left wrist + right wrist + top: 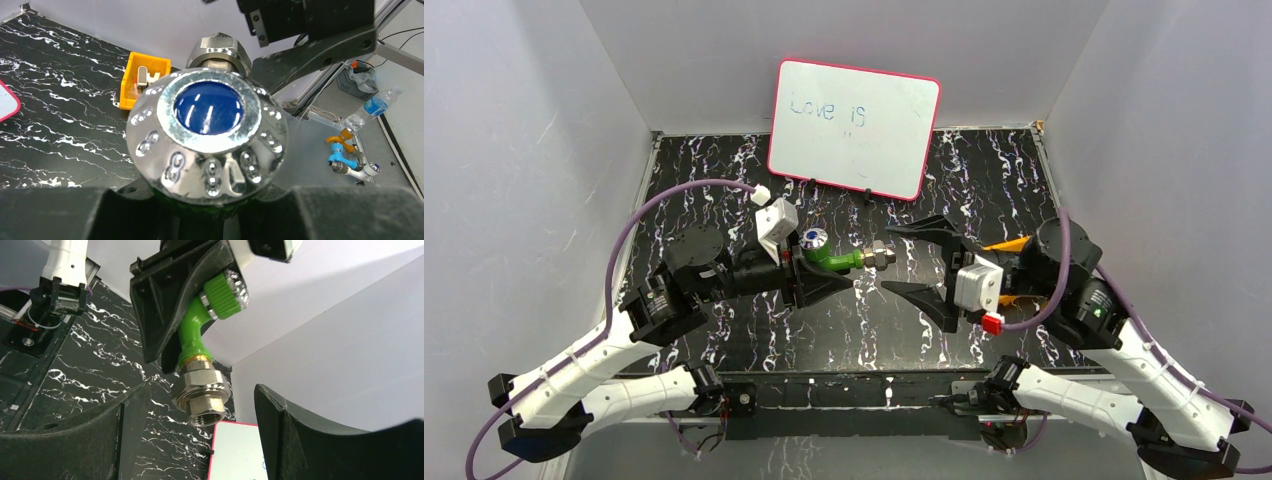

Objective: Install the water faucets
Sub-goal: Screw the water faucet onto the adaptor.

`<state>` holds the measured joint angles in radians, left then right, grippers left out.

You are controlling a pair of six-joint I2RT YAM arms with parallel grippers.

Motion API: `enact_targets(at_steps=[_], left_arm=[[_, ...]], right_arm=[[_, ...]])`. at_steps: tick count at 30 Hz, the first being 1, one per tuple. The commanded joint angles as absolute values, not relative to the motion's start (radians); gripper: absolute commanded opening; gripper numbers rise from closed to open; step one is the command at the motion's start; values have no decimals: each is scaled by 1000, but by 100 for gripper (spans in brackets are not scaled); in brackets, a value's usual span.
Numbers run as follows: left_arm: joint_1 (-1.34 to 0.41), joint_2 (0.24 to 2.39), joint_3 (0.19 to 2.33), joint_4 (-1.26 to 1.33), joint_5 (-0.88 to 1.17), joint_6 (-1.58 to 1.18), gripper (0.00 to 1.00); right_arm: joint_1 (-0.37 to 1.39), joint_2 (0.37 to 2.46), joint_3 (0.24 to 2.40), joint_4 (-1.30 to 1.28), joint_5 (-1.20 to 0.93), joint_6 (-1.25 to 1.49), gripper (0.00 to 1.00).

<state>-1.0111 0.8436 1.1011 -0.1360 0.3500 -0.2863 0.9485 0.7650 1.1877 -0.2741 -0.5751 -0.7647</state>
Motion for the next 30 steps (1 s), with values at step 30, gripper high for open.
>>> enact_targets(at_steps=[30], left_arm=[[-1012, 833, 1145, -62, 386, -337, 0]], right_arm=[[951, 786, 1128, -153, -565, -890, 55]])
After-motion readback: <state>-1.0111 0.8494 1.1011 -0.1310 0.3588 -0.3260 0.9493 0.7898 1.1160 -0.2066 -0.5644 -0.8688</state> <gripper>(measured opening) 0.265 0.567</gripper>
